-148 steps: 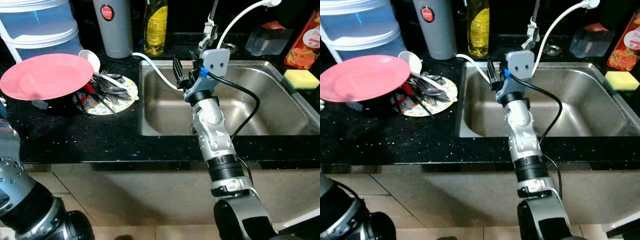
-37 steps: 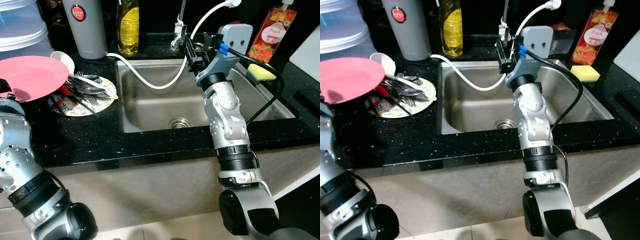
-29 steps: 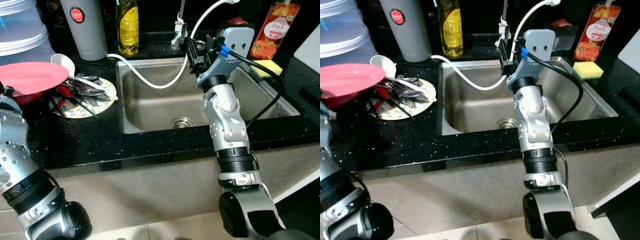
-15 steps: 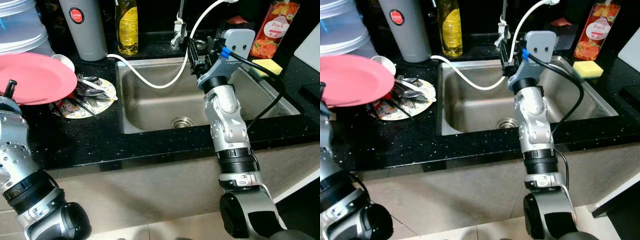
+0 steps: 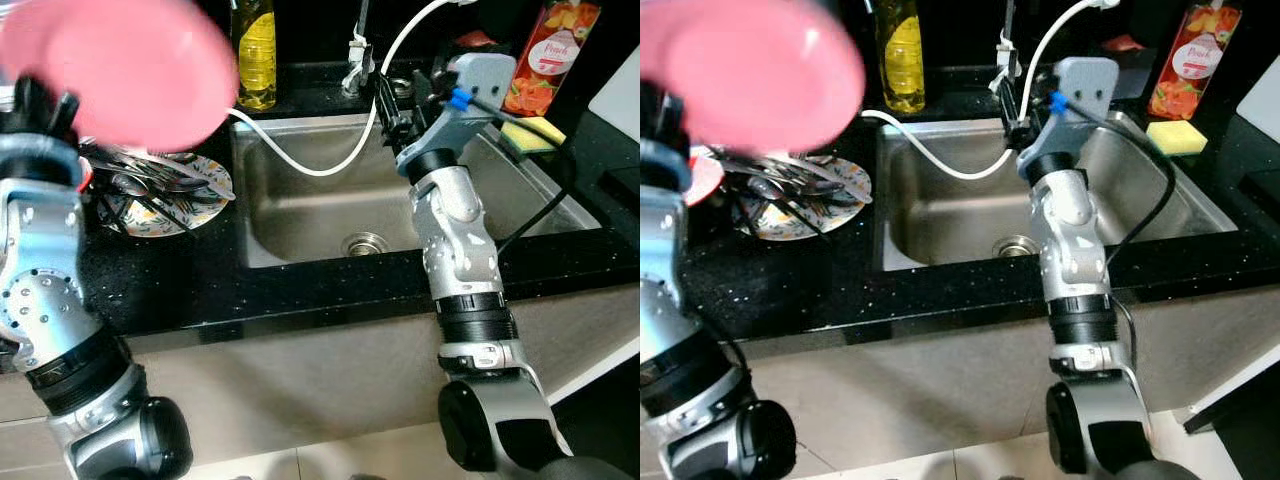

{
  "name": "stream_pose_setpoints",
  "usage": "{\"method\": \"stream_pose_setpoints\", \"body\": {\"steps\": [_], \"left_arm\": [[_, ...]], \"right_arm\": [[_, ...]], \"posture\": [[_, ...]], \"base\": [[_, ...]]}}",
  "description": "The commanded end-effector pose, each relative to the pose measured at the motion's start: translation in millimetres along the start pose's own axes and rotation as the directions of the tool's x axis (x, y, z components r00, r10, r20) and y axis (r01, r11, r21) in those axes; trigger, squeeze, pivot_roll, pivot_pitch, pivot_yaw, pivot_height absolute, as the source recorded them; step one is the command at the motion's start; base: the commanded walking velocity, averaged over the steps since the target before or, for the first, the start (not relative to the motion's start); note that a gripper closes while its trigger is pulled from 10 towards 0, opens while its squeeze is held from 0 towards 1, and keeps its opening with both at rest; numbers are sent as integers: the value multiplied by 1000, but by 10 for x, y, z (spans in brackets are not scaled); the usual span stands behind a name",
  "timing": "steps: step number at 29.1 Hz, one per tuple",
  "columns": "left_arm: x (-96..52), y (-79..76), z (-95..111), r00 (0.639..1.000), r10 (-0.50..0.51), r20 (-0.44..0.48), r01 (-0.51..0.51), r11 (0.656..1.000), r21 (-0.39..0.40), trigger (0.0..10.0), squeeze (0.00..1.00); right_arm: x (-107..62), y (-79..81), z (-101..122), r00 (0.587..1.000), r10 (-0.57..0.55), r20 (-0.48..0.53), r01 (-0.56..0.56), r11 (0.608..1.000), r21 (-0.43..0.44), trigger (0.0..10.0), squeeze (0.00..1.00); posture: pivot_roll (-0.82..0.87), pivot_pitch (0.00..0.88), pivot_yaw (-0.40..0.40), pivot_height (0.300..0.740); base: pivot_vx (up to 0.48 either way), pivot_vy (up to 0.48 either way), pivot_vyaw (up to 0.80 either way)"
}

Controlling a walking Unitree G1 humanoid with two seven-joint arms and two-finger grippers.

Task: Kitchen organization

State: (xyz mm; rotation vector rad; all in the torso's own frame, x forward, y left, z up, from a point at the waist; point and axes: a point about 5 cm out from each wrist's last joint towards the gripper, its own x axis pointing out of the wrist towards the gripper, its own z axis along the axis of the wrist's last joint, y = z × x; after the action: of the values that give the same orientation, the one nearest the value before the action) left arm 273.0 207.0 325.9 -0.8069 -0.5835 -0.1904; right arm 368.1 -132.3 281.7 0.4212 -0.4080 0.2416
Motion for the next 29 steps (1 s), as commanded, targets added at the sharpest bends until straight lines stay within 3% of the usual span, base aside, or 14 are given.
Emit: {"method": "stream_pose_setpoints", "body": {"steps": [1,3,5,8,10,11,12,14,15,19,26,27,28,29], "left_arm": [[-31,-11,-40,998,-50,-44,49,999,-22,10000,0],[-59,-39,-60,992,-104,-67,100,994,-51,10000,0],[-73,-50,-64,989,-126,-74,122,991,-57,10000,0],[-64,-2,-87,988,-124,-95,118,991,-64,10000,0],[-62,2,-104,986,-132,-107,125,990,-65,10000,0],[-66,-1,-152,979,-157,-131,148,986,-75,10000,0],[-66,-1,-152,979,-157,-131,148,986,-75,10000,0],[-70,-4,-234,969,-179,-169,164,982,-96,10000,0],[-70,-4,-234,969,-179,-169,164,982,-96,10000,0],[-64,24,-383,956,-192,-222,169,978,-119,10000,0],[-62,39,-446,952,-203,-228,166,971,-171,10000,0],[-64,44,-464,951,-204,-233,165,970,-179,10000,0],[-66,47,-480,949,-207,-237,166,969,-183,10000,0],[-66,48,-493,948,-208,-240,166,969,-182,10000,0]], "right_arm": [[-1,-41,39,999,26,-23,-21,983,183,10000,0],[-16,-59,98,997,80,-16,-71,948,311,10000,0],[-29,-64,125,994,110,-10,-99,931,352,10000,0],[-117,-21,174,967,256,-17,-218,856,468,10000,0],[-145,16,162,954,299,-31,-249,842,479,10000,0],[-190,92,140,930,366,-47,-289,803,521,10000,0],[-190,92,140,930,366,-47,-289,803,521,10000,0],[-226,181,102,909,413,-56,-309,758,574,10000,0],[-226,181,102,909,413,-56,-309,758,574,10000,0],[-275,338,-23,883,463,-84,-302,694,653,10000,0],[-336,399,-80,864,494,-95,-295,650,700,10000,0],[-346,414,-97,860,500,-100,-292,643,708,9804,0],[-356,425,-107,857,505,-105,-289,638,714,5922,0],[-361,429,-113,856,506,-107,-286,636,716,5922,0]], "posture": [[-57,0,37,740],[-59,0,38,740],[-59,0,38,740],[-68,0,40,740],[-71,0,40,740],[-74,0,39,740],[-74,0,39,740],[-77,0,39,740],[-77,0,39,740],[-81,0,41,740],[-84,0,39,740],[-84,0,38,740],[-85,0,38,740],[-85,0,38,740]], "base": [[0,0,0],[0,0,0],[0,0,0],[0,0,0],[0,0,0],[0,0,0],[0,0,0],[0,0,0],[0,0,0],[0,0,0],[0,0,0],[0,0,0],[0,0,0],[0,0,0]]}}
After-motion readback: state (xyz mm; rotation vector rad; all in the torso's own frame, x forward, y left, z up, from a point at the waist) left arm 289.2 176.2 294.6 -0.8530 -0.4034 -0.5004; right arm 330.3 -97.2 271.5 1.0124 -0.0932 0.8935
